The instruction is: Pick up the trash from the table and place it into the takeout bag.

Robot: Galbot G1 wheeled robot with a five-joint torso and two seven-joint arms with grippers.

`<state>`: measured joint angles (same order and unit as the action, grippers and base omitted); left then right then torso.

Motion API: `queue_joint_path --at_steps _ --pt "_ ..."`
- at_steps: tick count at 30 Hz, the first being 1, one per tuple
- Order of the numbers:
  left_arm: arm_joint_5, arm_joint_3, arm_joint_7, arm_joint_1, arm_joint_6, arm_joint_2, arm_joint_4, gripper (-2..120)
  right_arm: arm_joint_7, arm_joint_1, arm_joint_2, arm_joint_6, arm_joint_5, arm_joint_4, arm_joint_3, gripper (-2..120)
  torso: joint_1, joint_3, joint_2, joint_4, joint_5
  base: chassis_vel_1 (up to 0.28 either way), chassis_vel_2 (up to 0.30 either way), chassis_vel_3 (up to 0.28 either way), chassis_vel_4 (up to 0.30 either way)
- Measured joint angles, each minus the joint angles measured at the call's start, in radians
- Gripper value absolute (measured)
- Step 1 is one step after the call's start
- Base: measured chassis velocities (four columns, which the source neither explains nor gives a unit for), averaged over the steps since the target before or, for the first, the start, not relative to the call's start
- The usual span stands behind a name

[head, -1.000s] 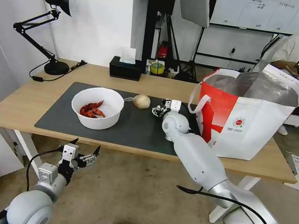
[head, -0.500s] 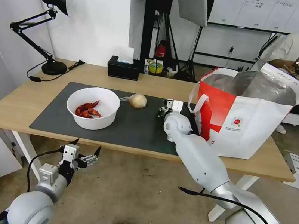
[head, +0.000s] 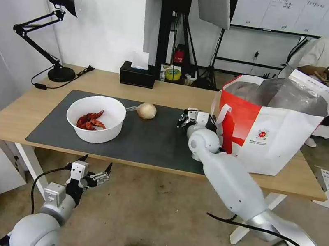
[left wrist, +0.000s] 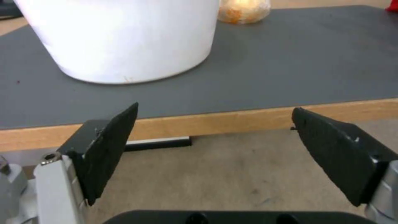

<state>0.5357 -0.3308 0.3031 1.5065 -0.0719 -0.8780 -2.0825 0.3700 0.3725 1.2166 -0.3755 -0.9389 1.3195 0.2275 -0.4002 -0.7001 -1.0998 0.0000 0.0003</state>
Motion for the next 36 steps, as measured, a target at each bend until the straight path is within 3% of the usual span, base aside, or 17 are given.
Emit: queue_joint_path --at_steps 2,5,14,18,21,25,27,30,36 --pt "0.0 -0.005 0.0 0.004 0.0 0.0 -0.004 100 -0.045 0.016 -0.025 0.014 -0.002 0.049 -0.007 0 0.0 0.0 0.0 0.0 -0.0001 0.0 0.0 0.0 0.0" --pt "-0.001 -0.015 0.001 0.021 0.0 0.0 -0.018 100 -0.136 0.073 -0.113 0.021 -0.05 0.264 -0.031 0 0.0 0.0 0.0 -0.0002 0.0 0.0 0.0 0.0 0.0" --pt "-0.011 -0.015 0.009 0.04 0.0 -0.009 -0.03 100 -0.118 0.047 -0.203 0.024 -0.104 0.505 -0.098 0 0.0 0.0 0.0 0.0002 -0.0002 0.0 0.0 0.0 0.0" --pt "-0.011 -0.015 0.01 0.039 0.0 -0.009 -0.03 100 -0.086 0.008 -0.253 0.008 -0.097 0.529 -0.133 0 0.0 0.0 0.0 0.0002 -0.0001 0.0 0.0 0.0 0.0" --pt "-0.011 -0.015 0.012 0.04 0.0 -0.007 -0.034 100 -0.025 -0.036 -0.358 -0.05 -0.083 0.547 -0.212 0 0.0 0.0 0.0 0.0001 0.0 0.0 0.0 0.0 0.0" --pt "-0.013 -0.017 0.012 0.047 0.0 -0.009 -0.048 100 0.021 -0.043 -0.43 -0.092 -0.087 0.566 -0.262 0 0.0 0.0 0.0 -0.0001 0.0 0.0 0.0 0.0 0.0" --pt "-0.015 -0.014 0.013 0.037 -0.001 -0.01 -0.056 100 0.055 -0.033 -0.525 -0.145 -0.113 0.583 -0.336 0 0.0 0.0 0.0 -0.0005 -0.0001 0.0 0.0 0.0 0.0" --pt "-0.015 -0.002 0.013 0.028 -0.001 -0.007 -0.058 100 0.096 0.007 -0.587 -0.185 -0.161 0.591 -0.387 0 0.0 0.0 0.0 -0.0004 0.0002 0.0 0.0 0.0 0.0" --pt "-0.016 0.021 0.013 0.014 -0.002 -0.002 -0.063 100 0.17 0.096 -0.627 -0.241 -0.252 0.584 -0.459 0 0.0 0.0 0.0 -0.0003 0.0001 0.0 0.0 0.0 0.0"
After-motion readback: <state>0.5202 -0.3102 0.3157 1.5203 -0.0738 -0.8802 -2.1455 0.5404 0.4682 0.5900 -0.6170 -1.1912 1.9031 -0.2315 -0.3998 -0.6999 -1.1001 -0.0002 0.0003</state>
